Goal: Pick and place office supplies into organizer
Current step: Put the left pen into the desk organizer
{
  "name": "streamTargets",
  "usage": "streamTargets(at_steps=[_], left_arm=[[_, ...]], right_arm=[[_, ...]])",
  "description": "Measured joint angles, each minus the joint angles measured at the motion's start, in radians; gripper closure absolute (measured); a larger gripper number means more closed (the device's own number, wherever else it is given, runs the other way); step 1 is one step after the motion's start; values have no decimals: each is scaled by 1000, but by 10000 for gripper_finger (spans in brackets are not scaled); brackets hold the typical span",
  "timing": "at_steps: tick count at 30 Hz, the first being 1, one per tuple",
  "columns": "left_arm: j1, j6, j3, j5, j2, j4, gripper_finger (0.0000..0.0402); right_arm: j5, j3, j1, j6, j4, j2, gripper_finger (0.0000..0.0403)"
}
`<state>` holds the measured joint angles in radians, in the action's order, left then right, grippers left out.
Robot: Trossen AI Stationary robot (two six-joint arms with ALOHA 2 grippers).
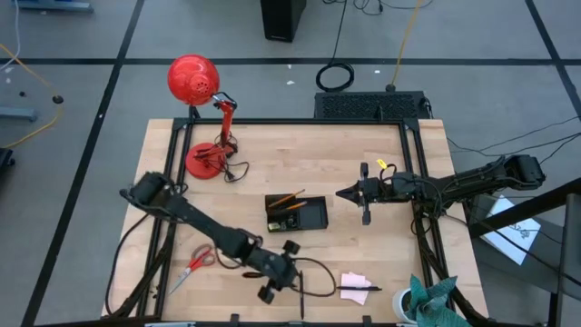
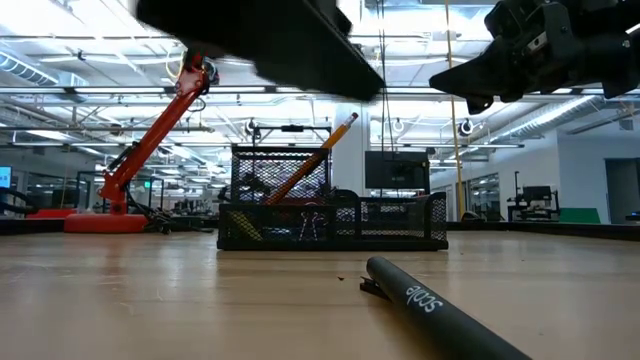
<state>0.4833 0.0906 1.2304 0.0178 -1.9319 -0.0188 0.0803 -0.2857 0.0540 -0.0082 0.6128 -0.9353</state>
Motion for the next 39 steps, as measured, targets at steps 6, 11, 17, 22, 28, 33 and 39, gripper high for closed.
streamTargets(at_steps=[6,11,17,22,28,33,39], left_arm=[[12,130,104,9,-114,55,261],[10,187,194,-38,-195,137,261],[-9,243,232,-123,-225,193,261],[-38,237,232,-122,-225,262,261],[-46,238,232,-122,-225,279,261],[-50,181,234,-127,-245,312,261],[-50,159,237,-130,-257,328,261]], right_arm=[[0,0,0,0,-5,0,403],[0,0,0,-2,-5,0,403],[0,0,0,-3,-3,0,403],[1,0,0,-4,-6,0,403],[1,0,0,-8,-5,0,403],[1,0,0,-10,-5,0,403],[1,0,0,-10,-5,0,403]])
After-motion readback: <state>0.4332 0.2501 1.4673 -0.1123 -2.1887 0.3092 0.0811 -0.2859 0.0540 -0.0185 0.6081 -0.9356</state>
